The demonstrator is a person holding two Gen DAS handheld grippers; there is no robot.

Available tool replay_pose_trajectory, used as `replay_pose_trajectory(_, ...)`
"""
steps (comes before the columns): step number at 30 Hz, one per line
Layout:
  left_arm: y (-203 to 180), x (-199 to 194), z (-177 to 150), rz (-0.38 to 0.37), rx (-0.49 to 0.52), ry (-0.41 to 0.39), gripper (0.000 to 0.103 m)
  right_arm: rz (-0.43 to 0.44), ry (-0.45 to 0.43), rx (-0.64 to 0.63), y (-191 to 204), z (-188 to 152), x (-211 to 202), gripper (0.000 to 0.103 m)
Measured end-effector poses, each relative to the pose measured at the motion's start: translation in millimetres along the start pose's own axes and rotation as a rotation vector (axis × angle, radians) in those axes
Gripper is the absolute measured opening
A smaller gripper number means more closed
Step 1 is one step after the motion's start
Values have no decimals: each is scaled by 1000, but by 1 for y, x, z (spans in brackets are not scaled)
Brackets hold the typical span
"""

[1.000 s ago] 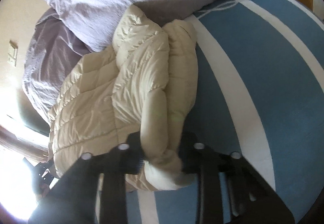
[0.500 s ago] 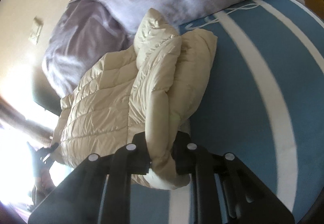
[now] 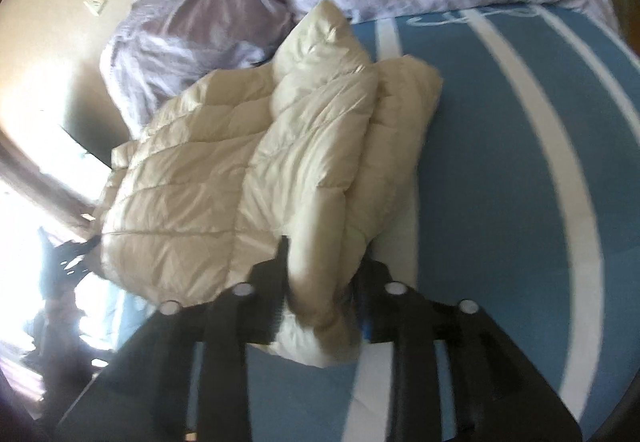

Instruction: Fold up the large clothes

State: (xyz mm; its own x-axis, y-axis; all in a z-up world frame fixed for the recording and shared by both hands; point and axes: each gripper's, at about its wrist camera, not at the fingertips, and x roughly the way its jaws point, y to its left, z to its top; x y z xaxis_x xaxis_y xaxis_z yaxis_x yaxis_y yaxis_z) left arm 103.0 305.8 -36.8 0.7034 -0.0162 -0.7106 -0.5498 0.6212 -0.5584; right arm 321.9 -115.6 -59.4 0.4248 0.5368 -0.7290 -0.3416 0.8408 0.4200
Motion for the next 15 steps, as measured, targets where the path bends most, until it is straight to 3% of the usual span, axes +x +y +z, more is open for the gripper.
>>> replay_pose_trajectory(3, 4, 2, 1, 8, -23, 12, 36, -99, -62, -9, -1, 3, -15, 52)
replay_pose_trajectory(6, 9, 4, 4, 24, -33, 16, 64, -188, -129, -47, 6, 11, -28, 53)
replay_pose_trajectory(15, 9, 12, 13, 42, -36, 34, 78, -206, -149, -267, 70, 19, -5, 53)
